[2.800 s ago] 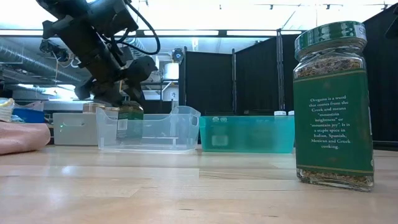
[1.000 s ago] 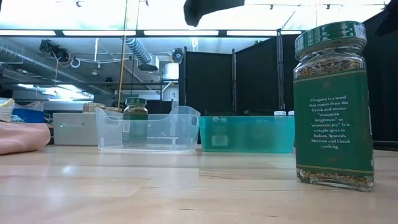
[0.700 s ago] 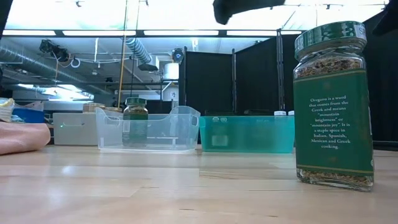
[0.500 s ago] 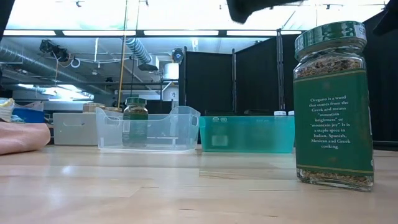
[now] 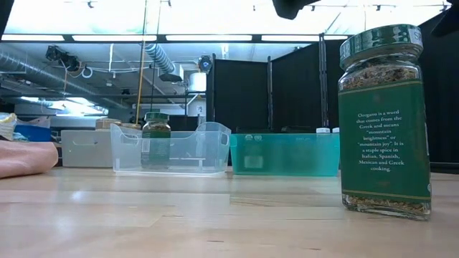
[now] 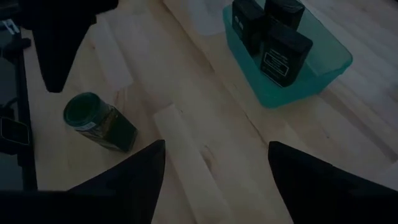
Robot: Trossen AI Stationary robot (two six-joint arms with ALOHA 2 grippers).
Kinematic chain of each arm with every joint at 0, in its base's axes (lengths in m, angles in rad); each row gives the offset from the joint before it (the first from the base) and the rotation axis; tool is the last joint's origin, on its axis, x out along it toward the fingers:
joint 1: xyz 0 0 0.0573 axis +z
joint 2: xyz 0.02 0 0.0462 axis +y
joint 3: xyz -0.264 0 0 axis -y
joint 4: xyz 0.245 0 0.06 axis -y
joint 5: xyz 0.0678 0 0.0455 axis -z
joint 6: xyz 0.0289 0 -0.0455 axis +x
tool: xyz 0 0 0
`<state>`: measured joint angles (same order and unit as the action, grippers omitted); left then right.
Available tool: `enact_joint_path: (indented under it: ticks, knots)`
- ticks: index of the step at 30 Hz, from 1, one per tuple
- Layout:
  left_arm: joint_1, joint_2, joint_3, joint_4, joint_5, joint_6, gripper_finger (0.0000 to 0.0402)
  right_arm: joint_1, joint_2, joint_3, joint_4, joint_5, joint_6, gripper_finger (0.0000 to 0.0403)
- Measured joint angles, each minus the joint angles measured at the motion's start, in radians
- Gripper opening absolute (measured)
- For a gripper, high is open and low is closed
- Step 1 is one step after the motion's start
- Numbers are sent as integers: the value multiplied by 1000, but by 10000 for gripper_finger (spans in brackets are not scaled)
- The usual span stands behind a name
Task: Sort spices by type
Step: Put the green seasoning bottle into the transparent bin
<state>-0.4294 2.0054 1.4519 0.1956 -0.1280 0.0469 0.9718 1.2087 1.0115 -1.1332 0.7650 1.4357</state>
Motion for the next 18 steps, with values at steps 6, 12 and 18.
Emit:
enact_joint_path:
  ticks: [6,12,18]
  knots:
    - [4,-1,-52,20,-16,14,344,0,0,0,5,0,1,291]
    - [4,-1,-83,48,-17,-2,344,0,0,0,5,0,0,293]
    - [12,24,-84,77,-6,-6,344,0,0,0,10,-1,1,290]
